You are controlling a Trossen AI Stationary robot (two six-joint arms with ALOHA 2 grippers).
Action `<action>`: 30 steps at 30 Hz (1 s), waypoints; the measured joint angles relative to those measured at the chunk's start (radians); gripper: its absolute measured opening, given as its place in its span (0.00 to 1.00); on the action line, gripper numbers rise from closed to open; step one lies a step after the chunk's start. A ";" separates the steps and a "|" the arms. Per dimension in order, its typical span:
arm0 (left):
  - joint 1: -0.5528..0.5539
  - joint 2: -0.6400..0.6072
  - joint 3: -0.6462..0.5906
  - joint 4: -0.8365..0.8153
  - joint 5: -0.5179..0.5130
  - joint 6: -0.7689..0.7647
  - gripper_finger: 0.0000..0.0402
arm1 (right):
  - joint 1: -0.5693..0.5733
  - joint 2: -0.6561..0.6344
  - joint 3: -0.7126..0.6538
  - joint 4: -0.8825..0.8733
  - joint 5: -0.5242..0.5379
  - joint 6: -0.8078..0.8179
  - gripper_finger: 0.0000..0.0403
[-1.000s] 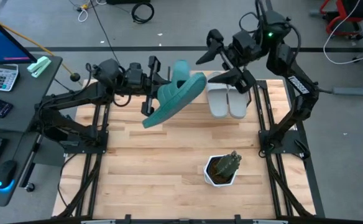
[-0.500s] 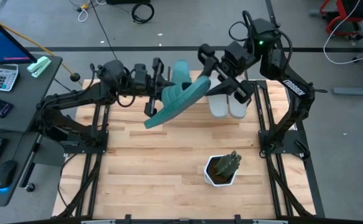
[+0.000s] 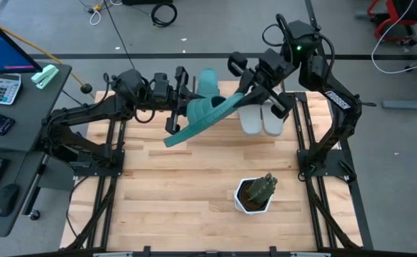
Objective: Pick and place slides into the shelf
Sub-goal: Put the green slipper on the shelf
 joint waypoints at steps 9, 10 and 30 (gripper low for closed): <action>0.045 -0.036 -0.001 0.049 -0.038 0.071 0.27 | -0.024 -0.031 0.001 -0.060 -0.049 0.006 0.10; 0.050 -0.038 -0.001 0.056 -0.042 0.078 0.29 | -0.024 -0.038 0.001 -0.071 -0.050 0.007 0.10; 0.147 -0.154 0.001 0.072 -0.082 0.072 0.34 | -0.198 -0.159 0.002 -0.526 0.330 -0.358 0.10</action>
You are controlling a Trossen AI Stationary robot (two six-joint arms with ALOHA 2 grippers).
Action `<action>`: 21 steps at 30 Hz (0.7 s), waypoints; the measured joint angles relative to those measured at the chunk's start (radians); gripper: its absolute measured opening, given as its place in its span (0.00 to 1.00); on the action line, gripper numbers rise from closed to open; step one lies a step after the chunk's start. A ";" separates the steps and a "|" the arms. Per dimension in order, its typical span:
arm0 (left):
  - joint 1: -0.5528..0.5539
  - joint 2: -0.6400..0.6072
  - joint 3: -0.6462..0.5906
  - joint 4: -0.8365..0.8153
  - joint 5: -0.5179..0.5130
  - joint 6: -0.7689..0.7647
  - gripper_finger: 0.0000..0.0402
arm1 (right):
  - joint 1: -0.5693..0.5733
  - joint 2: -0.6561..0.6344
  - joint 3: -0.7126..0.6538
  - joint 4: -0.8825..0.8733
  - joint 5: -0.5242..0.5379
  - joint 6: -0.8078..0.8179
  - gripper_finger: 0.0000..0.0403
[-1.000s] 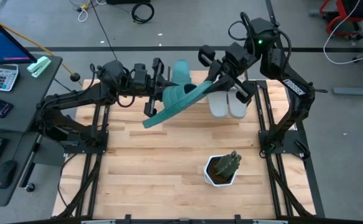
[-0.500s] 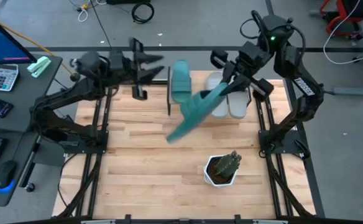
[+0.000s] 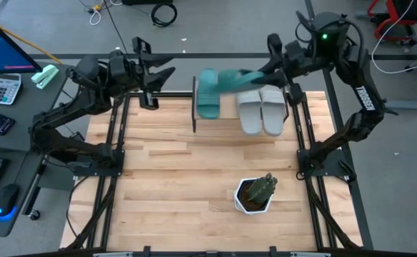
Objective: Pick and place slides into the shelf
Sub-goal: Put the green slipper on the shelf
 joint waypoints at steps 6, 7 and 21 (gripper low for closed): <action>0.000 0.002 0.000 -0.021 -0.001 0.000 0.32 | 0.008 0.003 0.000 -0.108 0.217 -0.103 0.10; 0.000 0.002 0.000 -0.028 -0.001 -0.001 0.31 | 0.012 0.008 0.000 -0.120 0.252 -0.117 0.10; 0.000 0.004 0.000 -0.123 0.001 -0.082 0.31 | 0.012 0.142 -0.003 -0.139 0.456 -0.183 0.10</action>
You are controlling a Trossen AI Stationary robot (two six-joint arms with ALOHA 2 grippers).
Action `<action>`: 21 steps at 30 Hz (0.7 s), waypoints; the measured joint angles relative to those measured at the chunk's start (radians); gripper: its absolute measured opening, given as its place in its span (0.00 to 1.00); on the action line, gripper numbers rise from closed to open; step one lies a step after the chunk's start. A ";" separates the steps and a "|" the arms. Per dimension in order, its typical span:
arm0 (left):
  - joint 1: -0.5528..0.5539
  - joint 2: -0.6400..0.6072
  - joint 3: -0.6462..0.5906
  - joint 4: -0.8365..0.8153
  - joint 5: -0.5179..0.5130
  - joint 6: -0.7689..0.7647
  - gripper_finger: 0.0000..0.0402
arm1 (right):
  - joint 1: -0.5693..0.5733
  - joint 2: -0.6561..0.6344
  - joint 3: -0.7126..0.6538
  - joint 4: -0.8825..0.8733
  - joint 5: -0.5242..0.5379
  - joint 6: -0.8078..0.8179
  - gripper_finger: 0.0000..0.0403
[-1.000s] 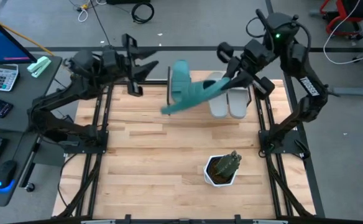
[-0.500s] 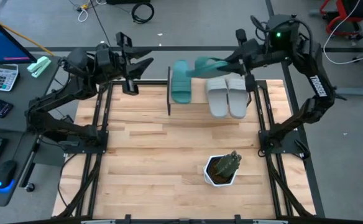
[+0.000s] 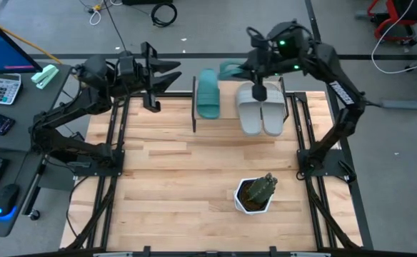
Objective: Pick and place slides into the shelf
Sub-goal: Put the green slipper on the shelf
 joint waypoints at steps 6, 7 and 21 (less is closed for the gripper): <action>-0.008 0.000 0.000 -0.024 0.000 -0.016 0.28 | 0.000 0.070 0.000 -0.029 0.051 -0.008 0.10; -0.010 0.000 0.000 -0.027 0.000 -0.016 0.28 | 0.000 0.080 0.000 -0.028 0.057 -0.008 0.10; -0.016 0.000 0.000 -0.058 0.000 -0.022 0.28 | -0.015 0.135 0.000 -0.026 0.117 -0.049 0.10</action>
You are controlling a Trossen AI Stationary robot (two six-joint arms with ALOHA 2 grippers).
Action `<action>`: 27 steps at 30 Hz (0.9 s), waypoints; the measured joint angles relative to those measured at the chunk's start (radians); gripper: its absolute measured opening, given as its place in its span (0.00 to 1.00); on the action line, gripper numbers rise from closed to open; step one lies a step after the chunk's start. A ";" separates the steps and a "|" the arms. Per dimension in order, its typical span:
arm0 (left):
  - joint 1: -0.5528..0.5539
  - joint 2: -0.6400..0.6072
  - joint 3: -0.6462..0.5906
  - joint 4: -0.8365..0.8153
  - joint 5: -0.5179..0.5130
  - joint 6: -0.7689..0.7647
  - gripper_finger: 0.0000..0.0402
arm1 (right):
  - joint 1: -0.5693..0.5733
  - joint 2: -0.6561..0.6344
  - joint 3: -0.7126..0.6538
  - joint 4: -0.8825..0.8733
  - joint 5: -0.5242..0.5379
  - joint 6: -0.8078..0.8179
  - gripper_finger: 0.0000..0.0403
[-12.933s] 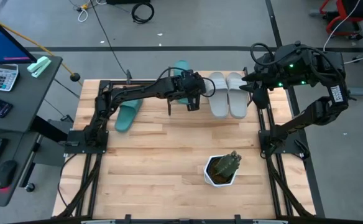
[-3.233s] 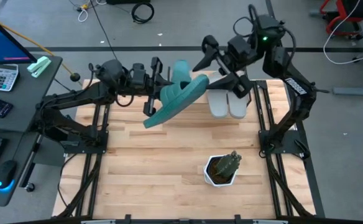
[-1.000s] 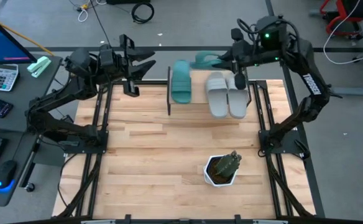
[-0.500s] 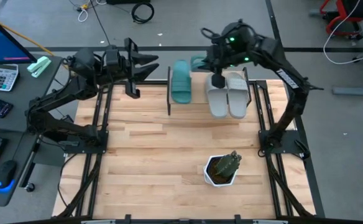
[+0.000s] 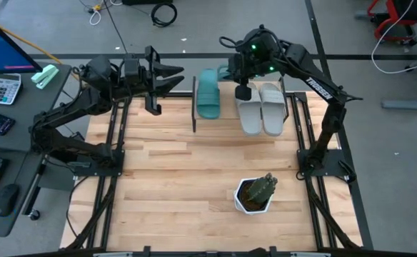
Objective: Pick and place slides into the shelf
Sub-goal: Put the green slipper on the shelf
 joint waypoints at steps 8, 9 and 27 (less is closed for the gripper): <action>0.000 0.000 0.000 0.000 0.000 -0.009 0.27 | -0.032 0.000 0.000 0.006 -0.002 -0.008 0.10; 0.000 0.000 0.000 0.000 0.000 -0.015 0.27 | -0.034 0.000 0.000 0.006 -0.002 -0.008 0.10; 0.000 0.000 0.000 -0.007 0.000 -0.034 0.27 | -0.043 0.000 -0.010 0.005 -0.062 0.024 0.10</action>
